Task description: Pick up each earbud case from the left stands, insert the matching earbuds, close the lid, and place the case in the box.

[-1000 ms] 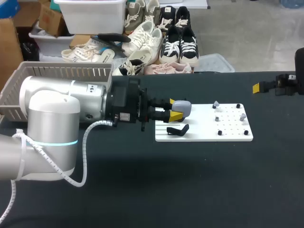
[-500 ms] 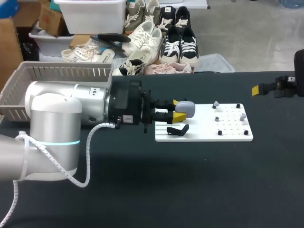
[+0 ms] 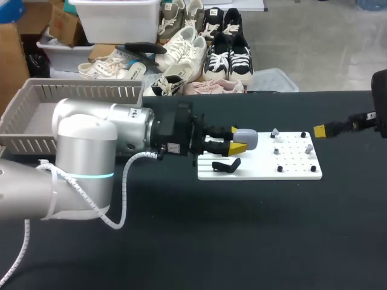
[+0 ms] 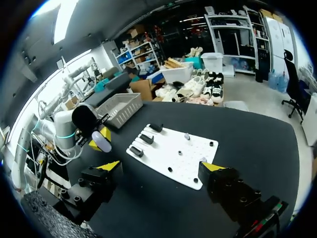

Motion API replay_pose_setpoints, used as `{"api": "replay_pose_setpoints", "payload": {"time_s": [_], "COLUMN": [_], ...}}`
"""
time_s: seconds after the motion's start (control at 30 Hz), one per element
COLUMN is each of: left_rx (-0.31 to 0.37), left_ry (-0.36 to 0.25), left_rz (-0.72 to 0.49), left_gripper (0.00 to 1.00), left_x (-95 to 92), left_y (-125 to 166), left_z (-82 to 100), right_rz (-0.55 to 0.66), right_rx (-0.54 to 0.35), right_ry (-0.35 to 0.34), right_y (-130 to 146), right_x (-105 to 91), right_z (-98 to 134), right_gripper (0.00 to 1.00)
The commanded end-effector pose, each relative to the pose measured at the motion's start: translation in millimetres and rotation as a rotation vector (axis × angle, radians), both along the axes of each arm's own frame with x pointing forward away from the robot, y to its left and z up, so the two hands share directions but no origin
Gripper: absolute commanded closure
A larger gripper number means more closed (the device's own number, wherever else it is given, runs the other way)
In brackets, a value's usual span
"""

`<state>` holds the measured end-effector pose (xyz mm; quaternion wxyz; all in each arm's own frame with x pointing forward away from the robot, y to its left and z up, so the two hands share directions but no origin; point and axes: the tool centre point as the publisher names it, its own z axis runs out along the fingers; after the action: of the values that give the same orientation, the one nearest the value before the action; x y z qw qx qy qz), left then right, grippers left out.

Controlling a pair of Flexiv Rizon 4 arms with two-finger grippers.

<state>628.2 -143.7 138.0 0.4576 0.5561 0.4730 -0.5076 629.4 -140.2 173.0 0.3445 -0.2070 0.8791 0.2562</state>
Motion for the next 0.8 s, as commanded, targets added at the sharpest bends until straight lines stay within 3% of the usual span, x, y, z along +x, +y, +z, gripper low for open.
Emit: {"api": "replay_pose_setpoints", "payload": {"time_s": [0.03,0.4,0.8], "left_rx": [0.002,-0.002,0.0], "left_ry": [0.005,0.006,-0.023], "left_rz": [-0.001,0.021,0.052], "left_gripper": [1.0,1.0,1.0], "left_x": [3.1,3.2,6.6], "left_y": [0,2,1], "left_z": [-3.6,-7.1,-9.7], "right_rz": [0.019,0.125,0.167], "right_rx": [-0.017,-0.068,-0.102], "right_ry": [-0.007,0.009,0.034], "right_y": [17,59,78], "right_x": [-13.2,-34.0,-43.1], "right_z": [13,16,13], "right_gripper": [0.0,0.0,0.0]}}
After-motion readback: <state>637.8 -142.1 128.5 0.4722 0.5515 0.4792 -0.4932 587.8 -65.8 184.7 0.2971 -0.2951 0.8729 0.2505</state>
